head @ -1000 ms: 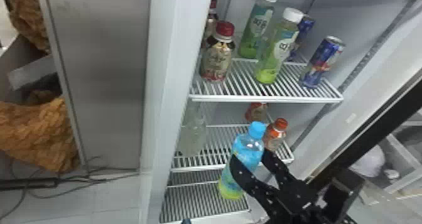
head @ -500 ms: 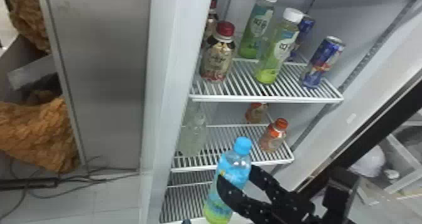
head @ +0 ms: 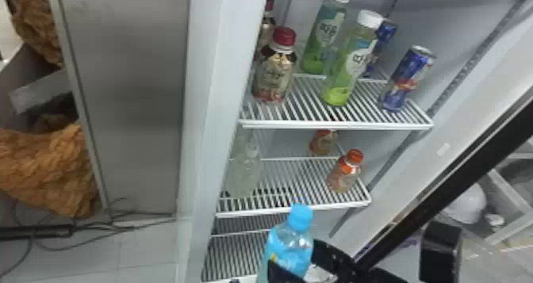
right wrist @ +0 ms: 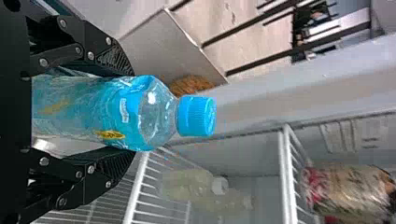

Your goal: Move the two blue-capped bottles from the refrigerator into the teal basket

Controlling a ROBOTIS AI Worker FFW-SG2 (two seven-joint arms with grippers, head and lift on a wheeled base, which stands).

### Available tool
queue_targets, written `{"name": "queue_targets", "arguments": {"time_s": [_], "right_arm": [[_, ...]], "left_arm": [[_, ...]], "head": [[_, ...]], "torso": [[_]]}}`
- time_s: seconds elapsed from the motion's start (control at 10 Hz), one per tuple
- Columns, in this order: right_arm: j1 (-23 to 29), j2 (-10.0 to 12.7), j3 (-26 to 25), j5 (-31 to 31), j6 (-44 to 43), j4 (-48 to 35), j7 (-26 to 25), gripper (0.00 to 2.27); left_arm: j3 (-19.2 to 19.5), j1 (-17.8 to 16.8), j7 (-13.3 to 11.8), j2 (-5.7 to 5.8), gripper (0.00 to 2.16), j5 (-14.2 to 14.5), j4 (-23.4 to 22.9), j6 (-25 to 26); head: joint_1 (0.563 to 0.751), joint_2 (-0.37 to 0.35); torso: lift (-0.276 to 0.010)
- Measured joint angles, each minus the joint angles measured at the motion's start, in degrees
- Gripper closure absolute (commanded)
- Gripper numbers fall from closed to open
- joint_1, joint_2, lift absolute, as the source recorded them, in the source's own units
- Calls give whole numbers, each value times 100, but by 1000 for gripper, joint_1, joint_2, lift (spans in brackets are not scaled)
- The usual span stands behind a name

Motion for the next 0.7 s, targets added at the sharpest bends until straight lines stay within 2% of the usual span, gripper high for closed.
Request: {"name": "queue_targets", "arguments": {"time_s": [0.3,0.7], "right_arm": [[243,-105,-44,32,877,-549,163,576],[394,-196,-203,214,1911,-630,182,585]], "left_arm": [[0,11,0,23,1142,-1,0,1],[9,26,-2,29,1142,-4,0,1]], "head": [[695,-350],[695,-350]], "torso": [[-144],[-144]]}}
